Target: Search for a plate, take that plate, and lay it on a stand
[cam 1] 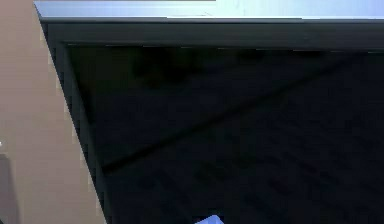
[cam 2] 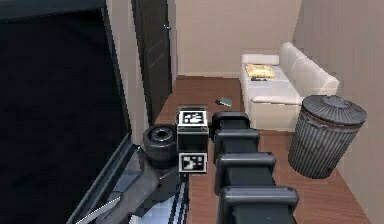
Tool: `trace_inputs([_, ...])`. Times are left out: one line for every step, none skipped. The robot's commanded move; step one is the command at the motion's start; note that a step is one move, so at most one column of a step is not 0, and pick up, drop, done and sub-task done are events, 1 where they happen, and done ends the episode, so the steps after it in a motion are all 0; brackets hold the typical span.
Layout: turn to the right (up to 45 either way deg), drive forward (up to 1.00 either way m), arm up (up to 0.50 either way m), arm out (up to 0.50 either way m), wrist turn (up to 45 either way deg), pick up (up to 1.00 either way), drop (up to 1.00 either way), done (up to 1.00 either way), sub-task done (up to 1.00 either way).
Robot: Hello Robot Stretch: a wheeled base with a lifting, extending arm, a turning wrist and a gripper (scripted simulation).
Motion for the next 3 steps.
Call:
trace_inputs([0.0,0.00,0.00,0.00,0.0,0.00,1.00,0.00,0.00])
trace_inputs([0.0,0.00,0.00,-0.08,0.0,0.00,0.00,0.00,0.00])
trace_inputs([0.0,0.00,0.00,0.00,0.0,0.00,0.00,1.00,0.00])
